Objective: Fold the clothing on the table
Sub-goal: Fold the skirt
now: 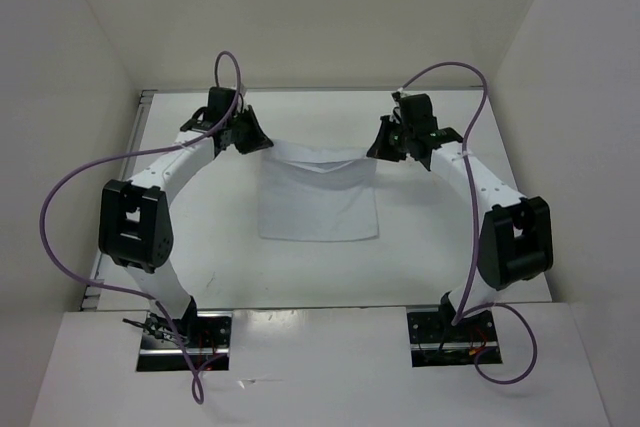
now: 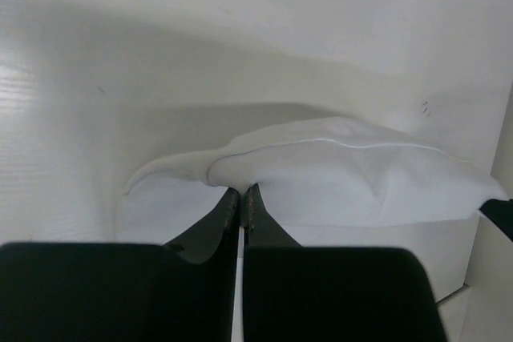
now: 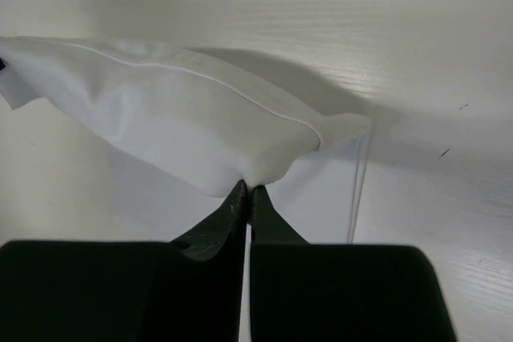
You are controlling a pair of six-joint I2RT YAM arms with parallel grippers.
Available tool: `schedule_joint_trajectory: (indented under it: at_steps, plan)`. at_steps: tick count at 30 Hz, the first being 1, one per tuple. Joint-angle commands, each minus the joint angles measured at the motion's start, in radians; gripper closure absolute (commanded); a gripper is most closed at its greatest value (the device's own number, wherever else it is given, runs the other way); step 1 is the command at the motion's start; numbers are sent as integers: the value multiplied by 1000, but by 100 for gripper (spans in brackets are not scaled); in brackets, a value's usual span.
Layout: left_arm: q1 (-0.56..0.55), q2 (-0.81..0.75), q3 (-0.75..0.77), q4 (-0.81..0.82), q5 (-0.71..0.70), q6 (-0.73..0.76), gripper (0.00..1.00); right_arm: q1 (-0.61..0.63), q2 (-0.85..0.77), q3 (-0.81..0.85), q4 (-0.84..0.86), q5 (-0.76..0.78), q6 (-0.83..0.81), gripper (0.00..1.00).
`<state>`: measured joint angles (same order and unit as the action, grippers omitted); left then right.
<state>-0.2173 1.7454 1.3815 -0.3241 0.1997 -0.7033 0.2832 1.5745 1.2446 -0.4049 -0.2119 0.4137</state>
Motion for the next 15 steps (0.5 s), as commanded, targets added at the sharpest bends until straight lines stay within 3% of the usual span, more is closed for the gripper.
schedule_joint_trajectory:
  at_steps: [1, 9, 15]
  plan:
    - [10, -3, 18, 57, 58, 34, 100, -1, 10, 58, 9, -14, -24, 100]
    - [10, -165, -243, 100, 136, 25, 100, -1, -34, -7, -103, -67, -6, 100]
    - [10, -207, -320, 70, 136, 25, 100, 8, -67, -85, -199, -83, -15, 100]
